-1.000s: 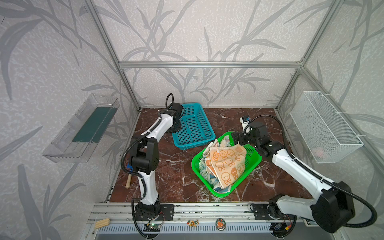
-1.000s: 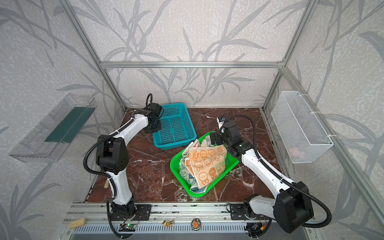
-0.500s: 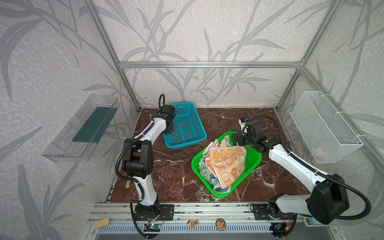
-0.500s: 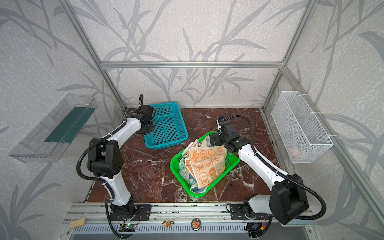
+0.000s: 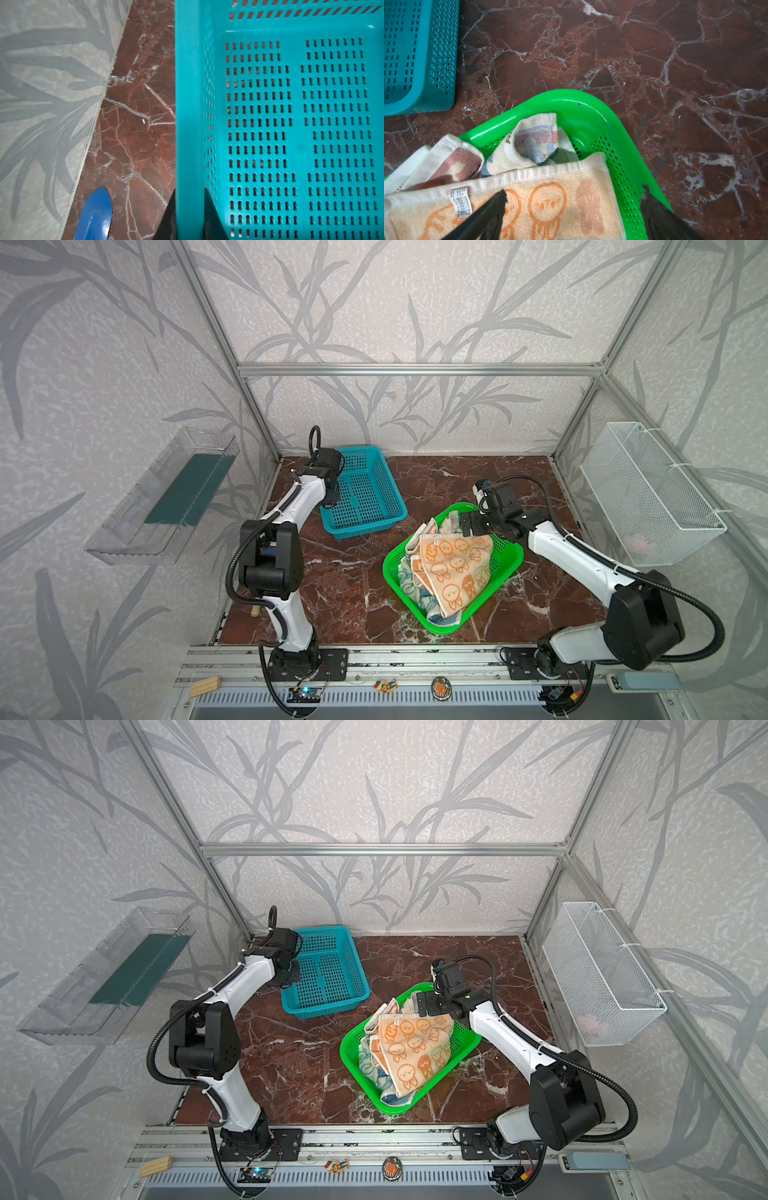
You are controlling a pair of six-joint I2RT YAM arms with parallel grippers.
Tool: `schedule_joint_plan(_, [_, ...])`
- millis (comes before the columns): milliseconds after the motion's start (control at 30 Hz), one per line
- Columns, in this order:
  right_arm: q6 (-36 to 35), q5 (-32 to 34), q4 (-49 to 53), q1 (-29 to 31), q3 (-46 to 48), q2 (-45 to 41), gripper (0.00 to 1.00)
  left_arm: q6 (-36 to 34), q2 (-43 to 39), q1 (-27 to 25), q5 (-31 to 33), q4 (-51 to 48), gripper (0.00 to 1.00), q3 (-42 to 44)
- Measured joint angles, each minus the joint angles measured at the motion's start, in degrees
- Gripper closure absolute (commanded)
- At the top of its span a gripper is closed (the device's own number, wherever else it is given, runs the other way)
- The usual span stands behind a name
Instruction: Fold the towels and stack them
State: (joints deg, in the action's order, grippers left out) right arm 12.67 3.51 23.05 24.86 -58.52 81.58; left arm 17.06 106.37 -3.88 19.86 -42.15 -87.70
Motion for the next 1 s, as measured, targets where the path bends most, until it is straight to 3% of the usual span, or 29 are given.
schedule_joint_plan(233, [0.81,-1.68,-0.02,0.0,-0.02,0.72,0.01,8.9,-0.35,3.15,-2.43,-0.04,1.0,3.02])
schedule_joint_plan(567, [0.81,-2.71,0.2,0.0,-0.92,1.33,0.01,32.26,-7.74,3.82,-5.86,7.74,1.0,16.46])
schedule_joint_plan(800, [0.63,-3.61,1.29,0.07,-4.48,1.49,0.01,49.55,-10.54,3.93,-4.59,14.73,1.0,22.71])
schedule_joint_plan(1000, [0.57,-3.65,1.77,0.17,-4.92,1.49,0.01,58.45,-10.82,3.96,-1.29,17.94,1.0,23.76])
